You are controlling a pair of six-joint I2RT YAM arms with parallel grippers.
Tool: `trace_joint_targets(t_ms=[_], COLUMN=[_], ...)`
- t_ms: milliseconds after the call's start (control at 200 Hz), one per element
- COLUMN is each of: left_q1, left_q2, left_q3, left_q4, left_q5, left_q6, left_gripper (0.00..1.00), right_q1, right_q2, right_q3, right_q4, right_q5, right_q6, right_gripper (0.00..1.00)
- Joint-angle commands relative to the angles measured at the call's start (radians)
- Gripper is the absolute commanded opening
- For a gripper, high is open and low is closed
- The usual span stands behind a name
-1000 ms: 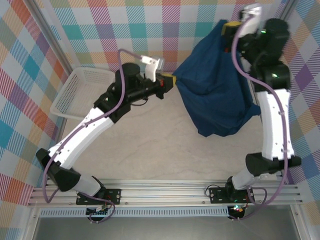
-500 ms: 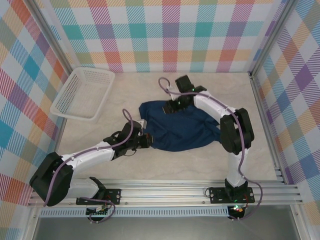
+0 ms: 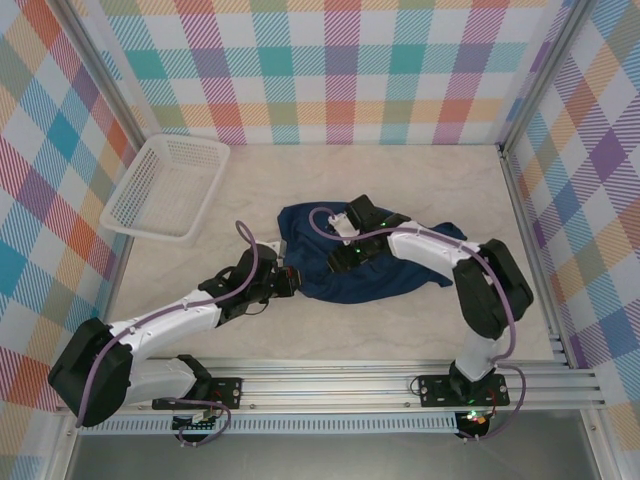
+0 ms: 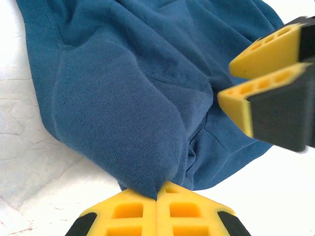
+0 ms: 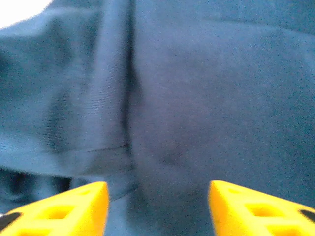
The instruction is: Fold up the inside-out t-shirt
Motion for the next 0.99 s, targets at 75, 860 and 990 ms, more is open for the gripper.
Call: trace_joint_targets(t_ms=[75, 860, 990], left_q1=[-0.005, -0.101, -0.100], left_q2=[-0.040, 0.374, 0.472], left_q3=[-0.010, 0.349, 0.431], left_q4=[-0.071, -0.146, -0.146], left_q5=[-0.040, -0.105, -0.077], left_q6=[0.027, 0.469, 0.495], left_gripper=[0.00, 0.62, 0.59], right_q1=[-0.035, -0.184, -0.184], right_q2=[0.010, -0.186, -0.195], right_q3=[0.001, -0.188, -0.193], right_q4=[0.040, 0.137, 0.132], right_q5=[0.085, -0.302, -0.291], right_q6=[-0.016, 0.169, 0.166], right_gripper=[0.15, 0.00, 0.00])
